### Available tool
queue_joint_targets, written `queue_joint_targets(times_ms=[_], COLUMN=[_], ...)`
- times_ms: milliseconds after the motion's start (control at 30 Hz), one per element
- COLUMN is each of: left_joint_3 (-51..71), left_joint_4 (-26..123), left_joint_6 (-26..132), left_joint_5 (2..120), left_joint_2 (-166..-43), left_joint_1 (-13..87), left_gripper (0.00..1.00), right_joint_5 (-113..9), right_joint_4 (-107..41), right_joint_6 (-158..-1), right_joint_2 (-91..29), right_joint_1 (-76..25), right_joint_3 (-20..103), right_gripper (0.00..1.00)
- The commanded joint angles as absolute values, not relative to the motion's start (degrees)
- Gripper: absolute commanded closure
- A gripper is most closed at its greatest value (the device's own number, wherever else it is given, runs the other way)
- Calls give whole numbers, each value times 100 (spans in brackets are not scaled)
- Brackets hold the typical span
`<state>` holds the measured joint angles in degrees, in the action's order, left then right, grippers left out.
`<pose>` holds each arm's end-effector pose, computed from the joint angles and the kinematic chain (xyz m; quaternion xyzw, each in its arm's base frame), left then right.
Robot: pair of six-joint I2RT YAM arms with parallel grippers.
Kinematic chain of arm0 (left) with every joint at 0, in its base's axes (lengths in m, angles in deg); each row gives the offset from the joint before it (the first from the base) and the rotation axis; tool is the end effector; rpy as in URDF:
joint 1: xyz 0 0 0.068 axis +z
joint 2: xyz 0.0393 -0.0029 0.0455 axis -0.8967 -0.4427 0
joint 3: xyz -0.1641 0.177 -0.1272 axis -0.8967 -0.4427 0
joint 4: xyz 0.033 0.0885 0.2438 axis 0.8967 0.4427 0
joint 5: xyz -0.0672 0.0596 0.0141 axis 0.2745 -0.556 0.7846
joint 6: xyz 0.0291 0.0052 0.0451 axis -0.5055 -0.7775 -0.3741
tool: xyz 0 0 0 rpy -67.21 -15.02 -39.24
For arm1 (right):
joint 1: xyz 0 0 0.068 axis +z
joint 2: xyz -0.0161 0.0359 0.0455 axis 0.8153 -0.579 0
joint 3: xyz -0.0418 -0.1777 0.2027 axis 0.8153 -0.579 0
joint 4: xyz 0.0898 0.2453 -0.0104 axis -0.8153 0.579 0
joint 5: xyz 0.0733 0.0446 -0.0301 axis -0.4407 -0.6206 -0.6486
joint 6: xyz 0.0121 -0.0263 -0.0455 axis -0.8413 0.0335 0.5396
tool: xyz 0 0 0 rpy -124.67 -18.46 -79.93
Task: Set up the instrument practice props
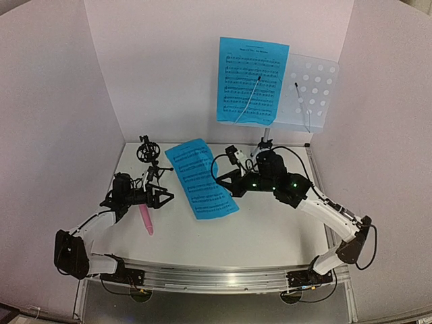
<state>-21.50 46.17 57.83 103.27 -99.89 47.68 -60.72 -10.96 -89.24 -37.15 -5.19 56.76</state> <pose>0.2455 -0.0991 0.2494 0.2244 0.7673 -0.4802 0.3610 0.2208 0.2728 0.4167 -0.3037 0.7512 0.4082 0.4205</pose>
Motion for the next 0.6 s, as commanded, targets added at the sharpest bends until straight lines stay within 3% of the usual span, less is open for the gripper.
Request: queue_joint_targets(times_ms=[0,200,567], left_joint_3=[-1741,-1492,-1457], left_joint_4=[3460,2603,2771], left_joint_6=[6597,7395,7693], left_joint_5=[10738,10871,10780], left_joint_2=[-9761,-9878,-10117], left_joint_1=[4702,4429,4324], left_gripper=[0,0,0], right_joint_5=[-6404,-6515,-6683], right_joint_4=[-1795,-2194,-2276], right_joint_6=[-9012,-8918,-8653], right_joint_2=[-3537,-3568,-3765], right_joint_1=[-511,-512,-511], right_joint_3=[5876,6008,6352], right_gripper=[100,100,100])
